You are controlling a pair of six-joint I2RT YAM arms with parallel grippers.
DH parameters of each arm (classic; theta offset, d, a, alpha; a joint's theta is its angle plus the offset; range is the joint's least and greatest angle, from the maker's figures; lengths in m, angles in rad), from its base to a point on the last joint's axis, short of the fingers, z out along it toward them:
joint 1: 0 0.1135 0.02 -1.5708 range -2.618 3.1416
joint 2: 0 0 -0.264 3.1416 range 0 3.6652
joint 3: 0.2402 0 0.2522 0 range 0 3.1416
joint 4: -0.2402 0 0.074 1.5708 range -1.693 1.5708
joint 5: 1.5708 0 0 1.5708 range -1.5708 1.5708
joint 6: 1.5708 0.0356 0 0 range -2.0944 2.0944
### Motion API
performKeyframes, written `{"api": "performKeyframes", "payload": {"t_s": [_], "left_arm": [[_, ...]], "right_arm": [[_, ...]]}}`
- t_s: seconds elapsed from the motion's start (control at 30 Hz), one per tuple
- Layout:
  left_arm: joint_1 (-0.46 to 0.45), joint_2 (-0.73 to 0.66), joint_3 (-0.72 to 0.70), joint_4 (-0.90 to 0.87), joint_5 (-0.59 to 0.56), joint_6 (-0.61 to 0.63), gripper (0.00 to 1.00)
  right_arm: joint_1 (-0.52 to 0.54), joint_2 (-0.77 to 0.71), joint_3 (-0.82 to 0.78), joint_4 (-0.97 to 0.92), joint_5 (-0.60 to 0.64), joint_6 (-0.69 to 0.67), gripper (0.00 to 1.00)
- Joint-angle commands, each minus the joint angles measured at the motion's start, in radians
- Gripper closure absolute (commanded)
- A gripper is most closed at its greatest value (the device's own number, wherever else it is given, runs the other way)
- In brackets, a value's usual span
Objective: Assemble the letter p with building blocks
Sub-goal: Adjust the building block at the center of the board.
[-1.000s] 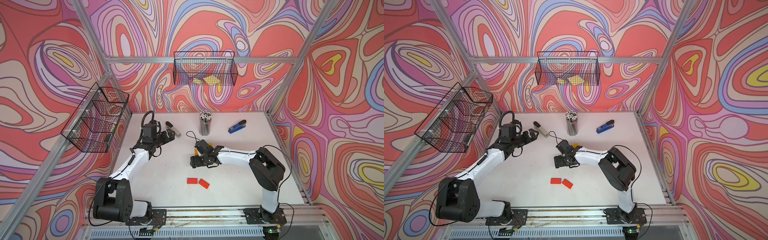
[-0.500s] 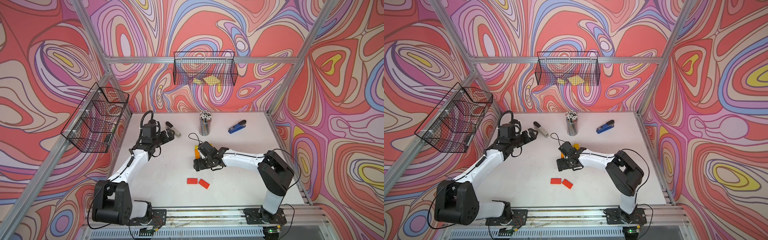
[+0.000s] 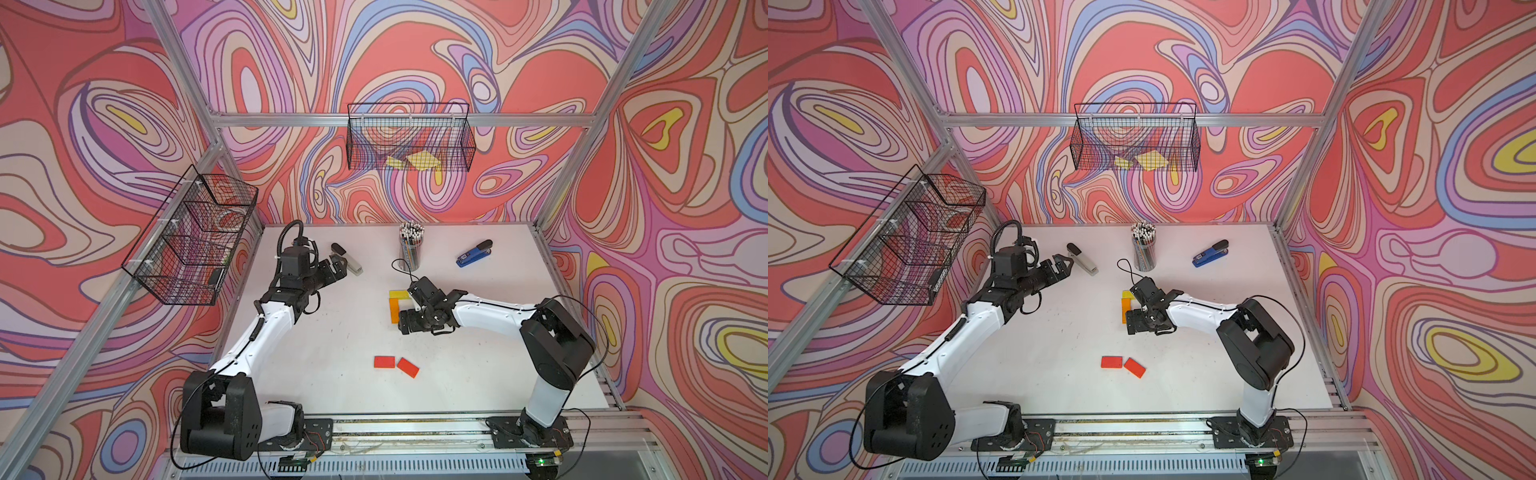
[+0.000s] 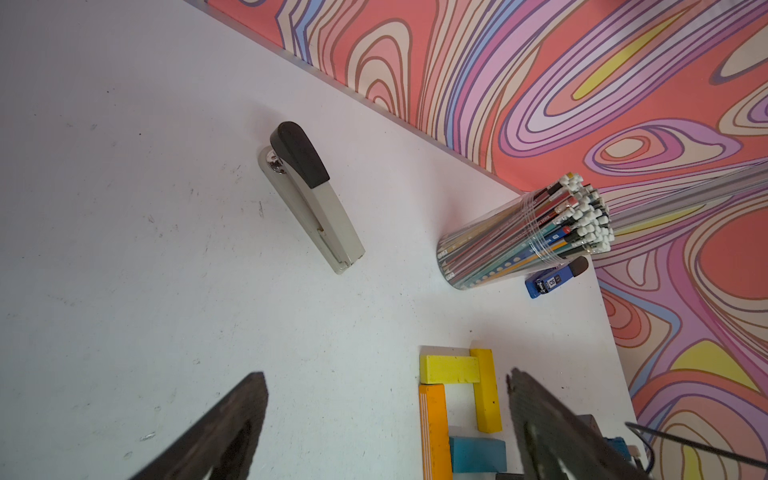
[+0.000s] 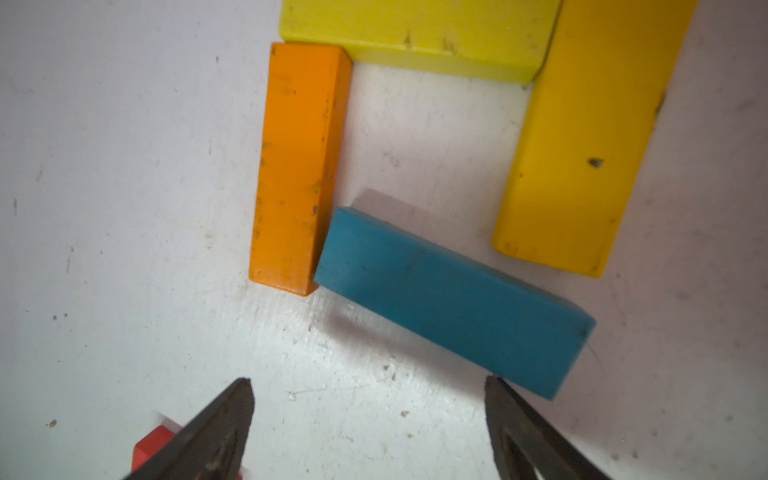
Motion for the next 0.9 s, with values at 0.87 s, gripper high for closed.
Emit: {"api": "performKeyframes", "payload": {"t_s": [0.87], "left_arm": [[0.008, -0.009, 0.011, -0.018, 0.013, 0.013, 0.06]], "right_arm": [[-0.007, 0.051, 0.013, 0.028, 0.015, 0.004, 0.10]]}}
